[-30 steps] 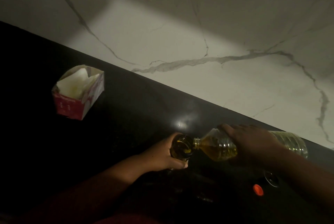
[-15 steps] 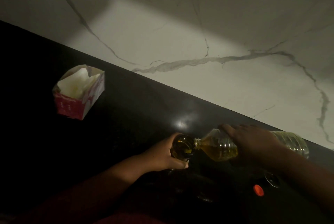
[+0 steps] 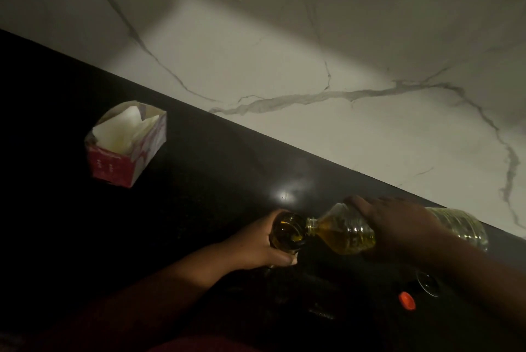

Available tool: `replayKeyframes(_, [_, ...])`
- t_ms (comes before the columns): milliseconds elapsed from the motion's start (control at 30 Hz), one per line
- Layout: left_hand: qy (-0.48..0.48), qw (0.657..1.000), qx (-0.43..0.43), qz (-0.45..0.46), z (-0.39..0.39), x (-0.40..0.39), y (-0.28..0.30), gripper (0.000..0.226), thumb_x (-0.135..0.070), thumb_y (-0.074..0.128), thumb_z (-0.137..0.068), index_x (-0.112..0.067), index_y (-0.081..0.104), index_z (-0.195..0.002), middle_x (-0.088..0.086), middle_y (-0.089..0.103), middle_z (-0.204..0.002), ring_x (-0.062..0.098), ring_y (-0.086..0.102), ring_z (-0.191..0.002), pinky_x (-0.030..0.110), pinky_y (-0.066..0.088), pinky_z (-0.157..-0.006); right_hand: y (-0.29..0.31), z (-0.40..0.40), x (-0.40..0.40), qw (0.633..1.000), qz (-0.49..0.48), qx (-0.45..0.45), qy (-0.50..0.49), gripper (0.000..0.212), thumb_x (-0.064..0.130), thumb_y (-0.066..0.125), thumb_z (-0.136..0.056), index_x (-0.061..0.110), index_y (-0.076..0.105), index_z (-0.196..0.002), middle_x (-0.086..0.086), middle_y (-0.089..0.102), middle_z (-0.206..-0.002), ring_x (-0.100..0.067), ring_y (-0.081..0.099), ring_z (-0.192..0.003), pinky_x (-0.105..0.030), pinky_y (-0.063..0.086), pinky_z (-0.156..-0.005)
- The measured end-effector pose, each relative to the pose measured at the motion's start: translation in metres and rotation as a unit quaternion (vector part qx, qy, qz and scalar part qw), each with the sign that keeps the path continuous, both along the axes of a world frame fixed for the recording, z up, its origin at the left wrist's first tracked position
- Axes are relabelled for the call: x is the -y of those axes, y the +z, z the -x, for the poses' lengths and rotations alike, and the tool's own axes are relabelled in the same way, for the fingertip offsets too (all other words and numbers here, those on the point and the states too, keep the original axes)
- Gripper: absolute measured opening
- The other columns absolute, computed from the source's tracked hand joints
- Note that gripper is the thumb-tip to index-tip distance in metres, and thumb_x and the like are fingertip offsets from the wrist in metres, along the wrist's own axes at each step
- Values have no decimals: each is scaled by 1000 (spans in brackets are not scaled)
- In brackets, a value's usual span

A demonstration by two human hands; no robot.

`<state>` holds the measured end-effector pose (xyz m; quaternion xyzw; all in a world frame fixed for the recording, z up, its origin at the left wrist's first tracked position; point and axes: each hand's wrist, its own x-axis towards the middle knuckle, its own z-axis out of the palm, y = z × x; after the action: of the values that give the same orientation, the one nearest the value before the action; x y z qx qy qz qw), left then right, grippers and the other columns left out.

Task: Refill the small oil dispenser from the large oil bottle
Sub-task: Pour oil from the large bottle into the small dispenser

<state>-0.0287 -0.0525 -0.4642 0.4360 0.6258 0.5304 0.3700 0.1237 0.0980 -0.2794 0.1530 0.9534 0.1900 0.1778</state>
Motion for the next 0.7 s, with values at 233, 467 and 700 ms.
replayKeyframes(233, [1,1000,3,-11,-1,-1,0,67,-12,86,-67,-42,49,-115,-10,66,-114,-1,62,-108,20,49,-95,2,0,4,1000,-9,9,1,92,64,66,-66,33,19,-139,5,52,-129,-19,52,-116,-32,43,-94])
replayKeyframes(467, [-1,1000,-2,-1,0,-1,-1,71,-24,87,-63,-52,46,-114,-12,64,-118,0,60,-112,32,49,-102,2,1,2,1000,-6,12,-2,93,63,66,-66,34,17,-139,6,51,-131,-18,52,-116,-33,44,-95])
replayKeyframes(700, [-5,1000,-6,1,0,0,0,71,-21,87,-65,-46,47,-118,-12,65,-115,0,62,-109,32,51,-99,1,1,3,1000,-8,2,1,91,64,66,-64,36,19,-137,8,52,-129,-18,54,-115,-31,44,-92])
